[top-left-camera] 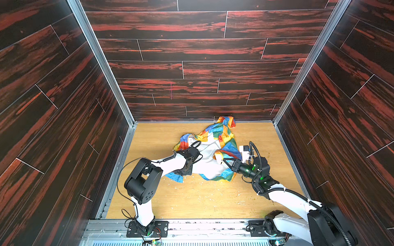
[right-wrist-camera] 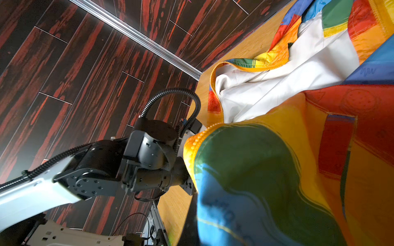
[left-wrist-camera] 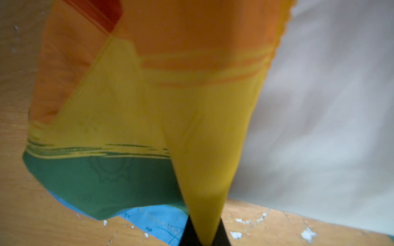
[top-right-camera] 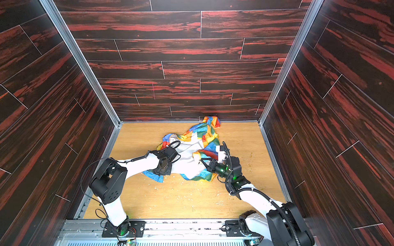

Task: Zip up the jacket

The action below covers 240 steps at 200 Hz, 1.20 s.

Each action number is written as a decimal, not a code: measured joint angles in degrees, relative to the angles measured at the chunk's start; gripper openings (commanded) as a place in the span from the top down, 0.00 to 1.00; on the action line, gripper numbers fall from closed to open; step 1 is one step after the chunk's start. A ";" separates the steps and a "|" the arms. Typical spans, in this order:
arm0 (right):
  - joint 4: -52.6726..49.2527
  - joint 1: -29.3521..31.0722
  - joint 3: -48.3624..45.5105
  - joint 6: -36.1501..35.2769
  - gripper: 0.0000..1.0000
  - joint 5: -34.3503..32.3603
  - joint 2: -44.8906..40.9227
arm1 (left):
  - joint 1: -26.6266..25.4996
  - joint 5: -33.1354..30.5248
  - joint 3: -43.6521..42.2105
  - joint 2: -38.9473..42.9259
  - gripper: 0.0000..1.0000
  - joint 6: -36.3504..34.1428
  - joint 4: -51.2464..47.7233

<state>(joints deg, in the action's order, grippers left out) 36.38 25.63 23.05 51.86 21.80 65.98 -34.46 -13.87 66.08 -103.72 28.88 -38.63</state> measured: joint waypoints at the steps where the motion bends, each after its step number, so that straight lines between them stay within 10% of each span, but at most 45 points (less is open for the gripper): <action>1: 0.00 0.00 0.00 0.00 1.00 0.00 0.00 | 0.00 0.09 0.04 0.04 1.00 -0.02 0.02; 61: -0.20 -0.48 0.00 -0.04 1.00 0.00 0.37 | 3.45 34.53 -2.45 13.77 1.00 -2.21 12.90; 101: -0.07 -0.59 -0.09 0.02 1.00 0.04 0.50 | 9.57 53.92 -9.75 10.93 0.80 2.43 28.09; 147: -0.02 -0.63 -0.09 0.15 1.00 0.09 0.42 | 16.02 49.51 -12.90 3.32 0.53 2.29 23.67; 240: 0.13 -0.63 -0.94 0.15 1.00 0.31 0.48 | 15.52 25.94 -12.72 20.61 0.42 4.44 4.48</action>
<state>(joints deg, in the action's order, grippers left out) 36.51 24.99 22.11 52.01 22.11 66.46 -18.94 12.08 53.36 -83.11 33.32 -34.15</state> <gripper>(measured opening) 0.059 0.554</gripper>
